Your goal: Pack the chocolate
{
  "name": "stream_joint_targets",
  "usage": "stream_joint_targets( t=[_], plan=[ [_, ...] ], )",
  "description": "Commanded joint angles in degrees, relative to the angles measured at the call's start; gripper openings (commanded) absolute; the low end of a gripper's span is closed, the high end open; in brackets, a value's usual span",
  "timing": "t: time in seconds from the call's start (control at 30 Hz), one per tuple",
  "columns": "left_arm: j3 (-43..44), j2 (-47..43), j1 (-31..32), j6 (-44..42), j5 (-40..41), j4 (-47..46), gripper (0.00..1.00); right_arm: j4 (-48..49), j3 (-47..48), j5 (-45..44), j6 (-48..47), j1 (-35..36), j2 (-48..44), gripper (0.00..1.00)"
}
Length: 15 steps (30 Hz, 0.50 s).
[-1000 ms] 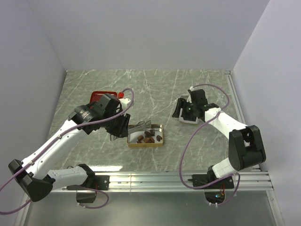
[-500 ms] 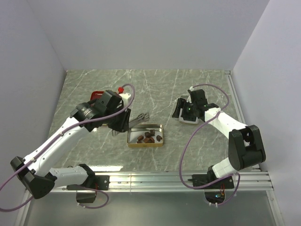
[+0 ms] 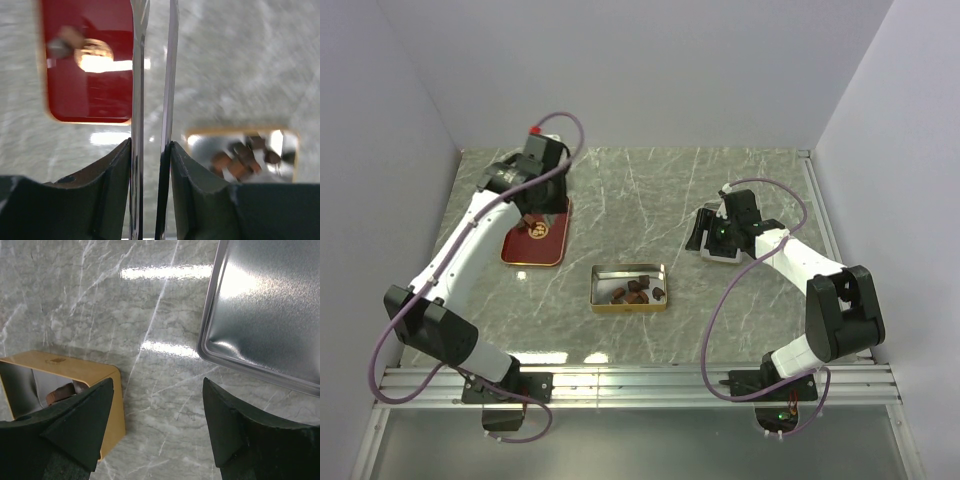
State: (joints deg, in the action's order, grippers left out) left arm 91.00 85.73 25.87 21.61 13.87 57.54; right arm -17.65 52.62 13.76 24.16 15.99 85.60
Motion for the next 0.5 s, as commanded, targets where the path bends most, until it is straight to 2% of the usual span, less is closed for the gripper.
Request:
stream_joint_targets(
  t=[0.0,0.17,0.47],
  plan=[
    [4.0,-0.8,-3.9,2.5,6.4,1.4,0.41,0.4,1.8,0.9,-0.8,0.4,-2.0,0.79],
    [3.5,0.8,-8.2,3.4,7.7,3.2,0.41,0.5,2.5,1.5,-0.7,0.4,-1.5,0.79],
    [0.1,1.4,-8.6,4.0,9.1,4.9,0.42,0.8,1.8,1.8,-0.7,0.4,-1.9,0.79]
  ],
)
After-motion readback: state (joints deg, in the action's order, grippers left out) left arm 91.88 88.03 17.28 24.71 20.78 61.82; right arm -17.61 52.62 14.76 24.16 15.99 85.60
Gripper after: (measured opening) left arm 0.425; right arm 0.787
